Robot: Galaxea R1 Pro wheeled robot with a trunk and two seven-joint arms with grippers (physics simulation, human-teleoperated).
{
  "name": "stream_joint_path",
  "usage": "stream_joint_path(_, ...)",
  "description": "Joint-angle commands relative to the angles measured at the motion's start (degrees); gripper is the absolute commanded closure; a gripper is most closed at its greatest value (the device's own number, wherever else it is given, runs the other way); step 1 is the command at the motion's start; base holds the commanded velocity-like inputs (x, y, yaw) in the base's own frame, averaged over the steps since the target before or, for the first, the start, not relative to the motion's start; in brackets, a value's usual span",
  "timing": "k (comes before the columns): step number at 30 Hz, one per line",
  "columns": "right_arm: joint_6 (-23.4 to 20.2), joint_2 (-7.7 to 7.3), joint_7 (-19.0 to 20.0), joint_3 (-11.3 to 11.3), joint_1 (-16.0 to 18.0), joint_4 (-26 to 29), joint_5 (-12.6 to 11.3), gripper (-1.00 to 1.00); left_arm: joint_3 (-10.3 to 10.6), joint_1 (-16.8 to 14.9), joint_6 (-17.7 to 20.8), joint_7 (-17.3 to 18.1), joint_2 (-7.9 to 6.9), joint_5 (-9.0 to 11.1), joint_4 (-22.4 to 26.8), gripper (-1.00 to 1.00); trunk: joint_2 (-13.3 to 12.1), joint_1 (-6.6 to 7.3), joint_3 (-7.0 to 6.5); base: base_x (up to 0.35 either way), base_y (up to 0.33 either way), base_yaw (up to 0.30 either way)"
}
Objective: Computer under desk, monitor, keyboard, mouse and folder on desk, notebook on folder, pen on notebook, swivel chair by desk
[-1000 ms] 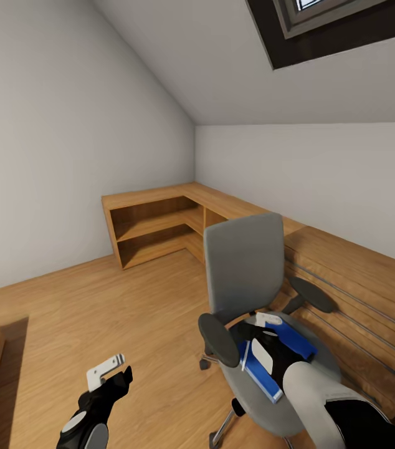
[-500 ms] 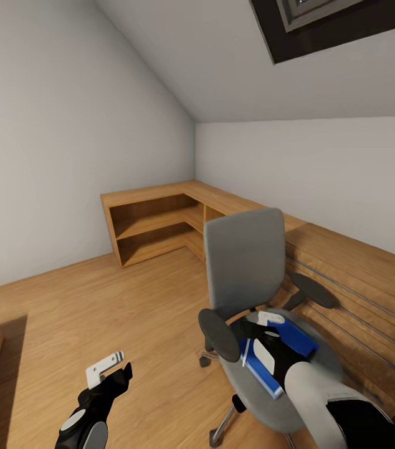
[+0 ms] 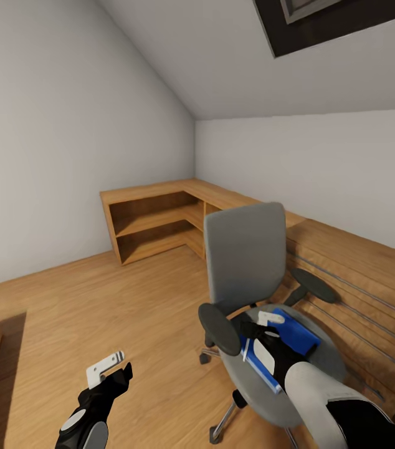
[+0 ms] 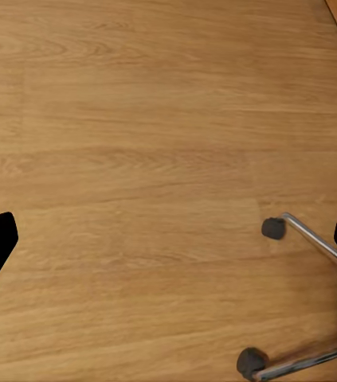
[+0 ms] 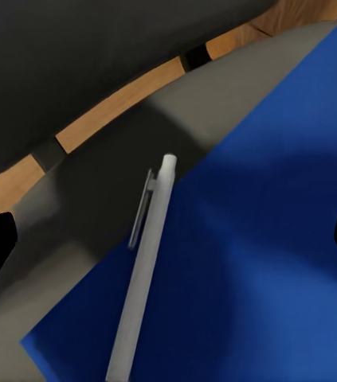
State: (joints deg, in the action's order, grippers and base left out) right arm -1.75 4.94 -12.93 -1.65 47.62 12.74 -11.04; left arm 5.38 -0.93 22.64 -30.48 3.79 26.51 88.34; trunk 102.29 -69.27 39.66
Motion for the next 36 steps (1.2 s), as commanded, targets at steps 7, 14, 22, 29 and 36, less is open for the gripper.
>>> stream_joint_path(7, -0.2, 0.06, -0.3, -0.2, 0.0, 0.1, -0.4, -1.0, 0.1, 0.0, 0.1, -0.5, -0.01, 0.5, 0.1, -1.0, 2.8, -1.54, 1.32, 0.0, 0.0, 0.0)
stream_joint_path(14, -0.2, 0.07, -0.3, -0.2, 0.0, 0.1, -0.4, -1.0, 0.1, 0.0, 0.1, -0.5, -0.01, 0.5, 0.1, -1.0, 5.7, -3.08, 2.57, 0.0, 0.0, 0.0)
stream_joint_path(22, -0.2, 0.07, -0.3, -0.2, 0.0, 0.0, -0.4, -1.0, 0.1, 0.0, 0.1, -0.5, -0.01, 0.5, 0.1, -1.0, 8.9, -4.83, 4.01, 0.0, 0.0, 0.0)
stream_joint_path(29, -0.2, 0.07, -0.3, -0.2, 0.0, 0.0, -0.4, -1.0, 1.8, 0.0, 0.1, -0.5, -0.06, 0.4, 0.1, -1.0, 11.7, -6.37, 5.27, 0.0, 0.0, 0.0)
stream_joint_path(36, -0.2, 0.07, -0.3, -0.2, 0.0, 0.0, -0.4, -1.0, 2.3, 0.0, 0.1, -0.5, -0.1, 0.4, 0.1, -1.0, 12.1, -6.59, 5.45, 0.0, 0.0, 0.0)
